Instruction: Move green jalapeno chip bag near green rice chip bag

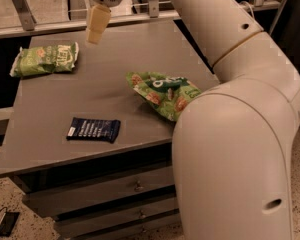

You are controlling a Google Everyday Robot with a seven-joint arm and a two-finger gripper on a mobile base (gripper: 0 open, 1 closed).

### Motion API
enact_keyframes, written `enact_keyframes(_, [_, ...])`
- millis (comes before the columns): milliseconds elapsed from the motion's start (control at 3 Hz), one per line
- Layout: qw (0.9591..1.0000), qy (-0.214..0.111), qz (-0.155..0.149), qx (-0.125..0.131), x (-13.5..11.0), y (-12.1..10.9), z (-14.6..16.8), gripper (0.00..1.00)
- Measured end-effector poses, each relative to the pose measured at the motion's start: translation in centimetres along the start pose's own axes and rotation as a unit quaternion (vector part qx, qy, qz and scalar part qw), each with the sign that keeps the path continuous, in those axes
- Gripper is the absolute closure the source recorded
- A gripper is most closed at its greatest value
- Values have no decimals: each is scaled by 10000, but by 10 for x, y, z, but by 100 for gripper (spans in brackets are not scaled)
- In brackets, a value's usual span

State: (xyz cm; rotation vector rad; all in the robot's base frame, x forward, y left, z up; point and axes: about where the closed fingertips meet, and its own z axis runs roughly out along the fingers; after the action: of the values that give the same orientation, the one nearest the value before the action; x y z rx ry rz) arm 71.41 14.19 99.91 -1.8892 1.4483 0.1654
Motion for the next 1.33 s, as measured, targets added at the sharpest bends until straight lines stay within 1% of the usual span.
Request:
enact_keyframes(333, [10000,0,0,0,0,0,0,0])
enact_keyframes(667, [9988,-324,-49,-375,-8,6,37,0])
enact_keyframes(1000, [9956,-616,-75,-708,-17,11,78,0])
enact_keyframes(1333, [9928,-806,-89,-879,-25,12,112,0])
